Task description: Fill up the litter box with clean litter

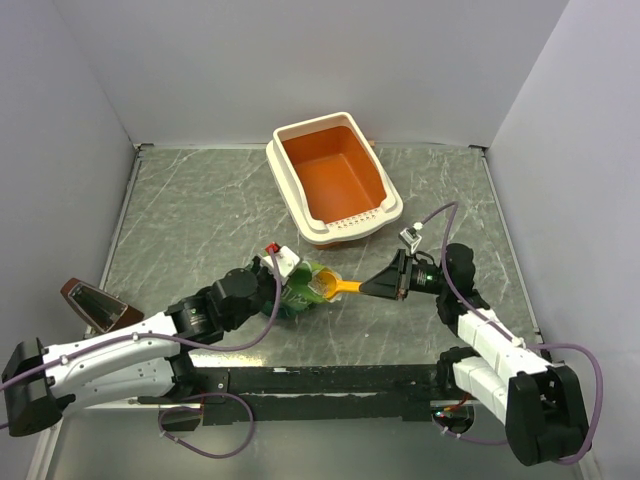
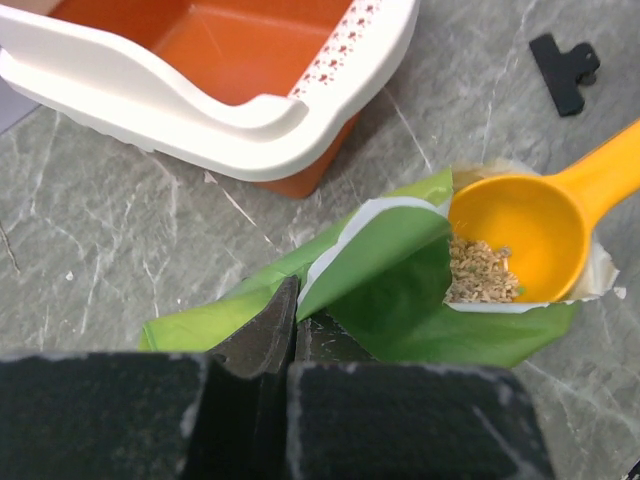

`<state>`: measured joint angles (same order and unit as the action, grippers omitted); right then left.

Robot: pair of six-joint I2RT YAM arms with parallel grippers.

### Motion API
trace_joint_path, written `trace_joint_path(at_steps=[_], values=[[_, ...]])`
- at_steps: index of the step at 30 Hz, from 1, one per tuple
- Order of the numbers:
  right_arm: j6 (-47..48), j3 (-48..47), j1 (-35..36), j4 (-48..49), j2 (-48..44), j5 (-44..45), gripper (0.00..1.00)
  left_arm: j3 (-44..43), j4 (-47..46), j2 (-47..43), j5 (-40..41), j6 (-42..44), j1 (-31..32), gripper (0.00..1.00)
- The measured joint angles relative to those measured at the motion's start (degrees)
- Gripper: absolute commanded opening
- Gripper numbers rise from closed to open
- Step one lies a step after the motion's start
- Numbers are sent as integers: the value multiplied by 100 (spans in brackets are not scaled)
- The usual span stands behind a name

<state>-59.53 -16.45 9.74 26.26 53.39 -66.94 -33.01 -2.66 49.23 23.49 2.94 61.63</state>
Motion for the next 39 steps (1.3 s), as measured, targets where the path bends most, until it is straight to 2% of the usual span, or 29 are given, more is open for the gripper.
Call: trace_joint_path(at_steps=[5, 11, 17, 23, 32, 39], values=[[9, 0, -11, -151, -168, -15, 0, 0, -96, 225, -70, -2, -9, 1], [203, -2, -105, -616, -496, 13, 0, 0, -136, 173, -94, -2, -9, 1], [153, 68, -138, -686, -859, 109, 0, 2, -144, 70, -114, 0, -4, 1], [306, 33, -138, -1504, -1309, 431, 0, 66, -210, -109, -120, -7, 28, 1], [599, -586, -138, -3178, -1906, 957, 0, 70, -229, -164, -61, -11, 203, 1], [343, -422, -138, -3425, -2317, 1128, 0, 70, -227, -138, 184, -11, 413, 1]])
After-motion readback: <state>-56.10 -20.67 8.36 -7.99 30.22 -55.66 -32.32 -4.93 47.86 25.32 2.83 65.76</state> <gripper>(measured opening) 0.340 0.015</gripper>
